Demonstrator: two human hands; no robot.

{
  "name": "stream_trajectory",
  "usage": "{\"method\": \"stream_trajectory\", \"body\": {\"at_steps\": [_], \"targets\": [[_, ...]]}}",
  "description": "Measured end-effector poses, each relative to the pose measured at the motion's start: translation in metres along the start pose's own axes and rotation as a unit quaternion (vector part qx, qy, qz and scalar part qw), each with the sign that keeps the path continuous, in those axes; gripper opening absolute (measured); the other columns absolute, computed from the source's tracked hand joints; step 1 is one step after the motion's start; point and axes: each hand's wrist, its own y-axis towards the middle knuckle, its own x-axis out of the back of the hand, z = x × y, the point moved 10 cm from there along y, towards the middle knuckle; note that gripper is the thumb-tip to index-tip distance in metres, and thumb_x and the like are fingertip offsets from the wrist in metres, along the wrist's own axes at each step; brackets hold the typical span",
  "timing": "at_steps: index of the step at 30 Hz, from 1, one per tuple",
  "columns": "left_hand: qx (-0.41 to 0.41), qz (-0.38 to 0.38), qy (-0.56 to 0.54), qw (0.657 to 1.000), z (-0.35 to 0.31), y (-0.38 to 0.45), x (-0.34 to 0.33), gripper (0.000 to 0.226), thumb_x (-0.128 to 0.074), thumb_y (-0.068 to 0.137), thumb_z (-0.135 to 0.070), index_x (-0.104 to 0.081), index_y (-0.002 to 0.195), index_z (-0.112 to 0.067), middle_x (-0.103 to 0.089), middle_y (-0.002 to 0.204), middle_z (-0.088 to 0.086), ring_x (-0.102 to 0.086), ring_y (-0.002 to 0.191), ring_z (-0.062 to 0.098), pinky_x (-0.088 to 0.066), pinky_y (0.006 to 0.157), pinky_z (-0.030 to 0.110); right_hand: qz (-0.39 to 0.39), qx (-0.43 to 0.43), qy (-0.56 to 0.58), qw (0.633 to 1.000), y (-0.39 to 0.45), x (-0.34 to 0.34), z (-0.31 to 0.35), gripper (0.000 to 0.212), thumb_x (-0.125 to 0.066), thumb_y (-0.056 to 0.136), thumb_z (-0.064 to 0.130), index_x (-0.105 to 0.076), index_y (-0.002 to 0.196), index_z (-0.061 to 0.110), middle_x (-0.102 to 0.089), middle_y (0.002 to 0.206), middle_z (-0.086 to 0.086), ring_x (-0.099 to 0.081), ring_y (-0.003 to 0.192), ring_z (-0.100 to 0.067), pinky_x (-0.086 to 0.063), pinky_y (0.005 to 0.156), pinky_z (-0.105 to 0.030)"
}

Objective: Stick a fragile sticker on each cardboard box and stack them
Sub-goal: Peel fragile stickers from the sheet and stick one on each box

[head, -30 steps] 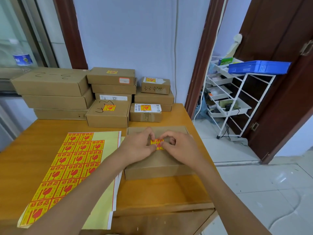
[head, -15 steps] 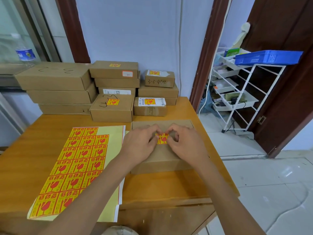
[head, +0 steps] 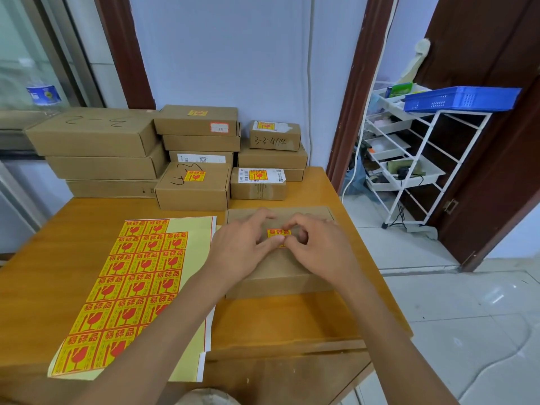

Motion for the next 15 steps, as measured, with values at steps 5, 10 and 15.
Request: {"method": "stream_trajectory", "body": {"at_steps": [5, 10, 15], "targets": [[-0.001, 0.007, 0.020, 1.000, -0.0006, 0.0012, -0.0016, 0.028, -0.061, 0.094, -0.053, -0.066, 0.116, -0.036, -0.048, 0.060, -0.013, -0.046, 0.062, -0.001, -0.029, 0.051, 0.025, 0.004, -0.002, -0.006, 1.000, 0.0002, -0.0008, -0.0008, 0.025, -0.059, 0.092, 0.041, -0.066, 0.116, 0.038, -0.048, 0.069, 0.016, -0.049, 0.076, -0.004, -0.047, 0.094, -0.039], [0.003, 0.002, 0.015, 1.000, 0.0013, 0.0014, -0.0019, 0.029, -0.064, 0.092, -0.051, -0.068, 0.119, -0.039, -0.048, 0.063, -0.013, -0.047, 0.063, 0.002, -0.032, 0.053, 0.026, 0.007, -0.007, -0.018, 1.000, 0.0018, -0.0032, -0.0035, 0.025, -0.059, 0.092, 0.042, -0.065, 0.116, 0.039, -0.048, 0.069, 0.017, -0.050, 0.079, -0.006, -0.047, 0.092, -0.038], [-0.008, 0.015, 0.028, 0.999, -0.0017, 0.0013, -0.0035, 0.028, -0.058, 0.095, -0.053, -0.064, 0.119, -0.038, -0.049, 0.069, -0.017, -0.050, 0.068, 0.005, -0.030, 0.054, 0.025, 0.005, -0.005, -0.019, 1.000, 0.0030, -0.0046, -0.0050, 0.025, -0.060, 0.091, 0.046, -0.065, 0.115, 0.039, -0.050, 0.069, 0.015, -0.049, 0.076, -0.005, -0.048, 0.089, -0.037]]}}
